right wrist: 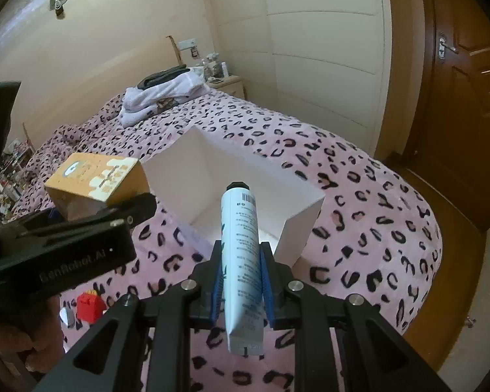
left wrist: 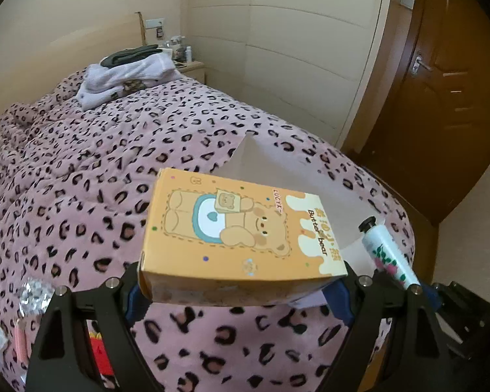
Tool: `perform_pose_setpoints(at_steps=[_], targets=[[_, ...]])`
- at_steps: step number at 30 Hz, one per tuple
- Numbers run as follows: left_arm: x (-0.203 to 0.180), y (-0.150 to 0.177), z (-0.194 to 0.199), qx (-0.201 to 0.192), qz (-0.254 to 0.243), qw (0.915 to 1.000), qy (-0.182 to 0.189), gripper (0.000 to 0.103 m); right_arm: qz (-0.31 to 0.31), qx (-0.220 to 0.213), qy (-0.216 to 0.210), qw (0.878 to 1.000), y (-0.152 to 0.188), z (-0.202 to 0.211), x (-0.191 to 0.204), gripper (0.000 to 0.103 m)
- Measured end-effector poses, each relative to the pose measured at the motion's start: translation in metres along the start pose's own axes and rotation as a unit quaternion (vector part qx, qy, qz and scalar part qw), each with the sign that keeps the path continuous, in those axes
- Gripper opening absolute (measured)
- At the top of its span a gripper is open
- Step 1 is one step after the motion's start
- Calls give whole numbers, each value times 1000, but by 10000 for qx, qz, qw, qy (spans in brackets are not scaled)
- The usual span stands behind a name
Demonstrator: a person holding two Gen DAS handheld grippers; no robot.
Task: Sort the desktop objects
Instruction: 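Carry the yellow box and white-blue tube toward the white paper bag, then lower the box and tube into the paper bag and open both tools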
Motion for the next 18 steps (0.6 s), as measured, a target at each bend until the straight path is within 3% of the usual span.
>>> perform_pose_setpoints(at_steps=[10,18], targets=[[-14,-50,-26,370,-234,9989,182,87,34,184,183,9997,-35,-27,7,21],[-15,-66,-50,612,-225,9978,94,87,-16,480,240,9986,-48,-58,3,21]])
Point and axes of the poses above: each gripper's, at about its wrist camera, not at the fingertips, and z roughly against the way its jaws point, x to its left, y to its underside, the point moved 1 cm from there along -z, roughly the way its jaws point, and after that the axes turned 7 degrees about x, right-handed, at the moved point
